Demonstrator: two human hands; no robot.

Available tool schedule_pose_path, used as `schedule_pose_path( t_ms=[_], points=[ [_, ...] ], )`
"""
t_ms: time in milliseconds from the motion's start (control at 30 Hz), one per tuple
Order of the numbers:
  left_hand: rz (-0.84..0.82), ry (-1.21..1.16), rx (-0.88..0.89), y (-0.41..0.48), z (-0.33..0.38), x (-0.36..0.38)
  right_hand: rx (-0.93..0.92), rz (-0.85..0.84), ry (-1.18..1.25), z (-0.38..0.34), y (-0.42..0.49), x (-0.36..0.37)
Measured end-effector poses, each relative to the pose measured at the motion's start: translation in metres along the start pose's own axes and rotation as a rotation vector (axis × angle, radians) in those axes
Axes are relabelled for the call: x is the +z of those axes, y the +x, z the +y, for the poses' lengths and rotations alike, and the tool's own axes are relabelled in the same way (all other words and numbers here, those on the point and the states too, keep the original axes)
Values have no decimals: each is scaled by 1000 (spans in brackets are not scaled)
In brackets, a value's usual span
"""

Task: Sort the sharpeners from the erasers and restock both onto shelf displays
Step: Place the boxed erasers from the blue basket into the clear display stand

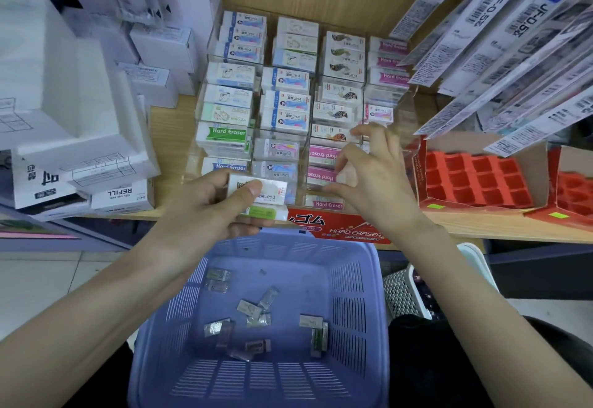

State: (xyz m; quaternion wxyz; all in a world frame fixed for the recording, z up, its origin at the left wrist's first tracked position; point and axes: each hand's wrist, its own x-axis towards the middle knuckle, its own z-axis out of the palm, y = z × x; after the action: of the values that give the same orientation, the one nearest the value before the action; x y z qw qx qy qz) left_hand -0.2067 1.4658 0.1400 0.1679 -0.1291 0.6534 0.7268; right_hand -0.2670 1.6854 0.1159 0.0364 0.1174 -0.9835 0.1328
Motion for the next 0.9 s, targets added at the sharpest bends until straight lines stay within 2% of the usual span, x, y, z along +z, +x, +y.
schedule_pose_path(
  t_ms=[133, 200, 267, 400, 567, 800, 900],
  points=[
    [-13, -70, -6, -1, -1, -1, -22, -25, 395, -14, -5, -39],
    [-5, -91, -7, -2, 1, 2, -40, -146, 731, -33, -16, -48],
    [1, -113, -5, -1, 2, 5, -42, -267, 939, -50, -24, -42],
    [-2, -192, -46, 1, 7, 7, 9, -249, 1084, -61, -24, -31],
    [-46, -219, -34, 0, 12, 11, 180, -274, 1222, -61, -27, -28],
    [-10, -45, -6, 6, 5, 14, 369, -102, 1340, -59, -26, -26],
    [-23, 46, 19, 6, 2, 10, 355, -111, 1351, -54, -25, -24]
  ],
)
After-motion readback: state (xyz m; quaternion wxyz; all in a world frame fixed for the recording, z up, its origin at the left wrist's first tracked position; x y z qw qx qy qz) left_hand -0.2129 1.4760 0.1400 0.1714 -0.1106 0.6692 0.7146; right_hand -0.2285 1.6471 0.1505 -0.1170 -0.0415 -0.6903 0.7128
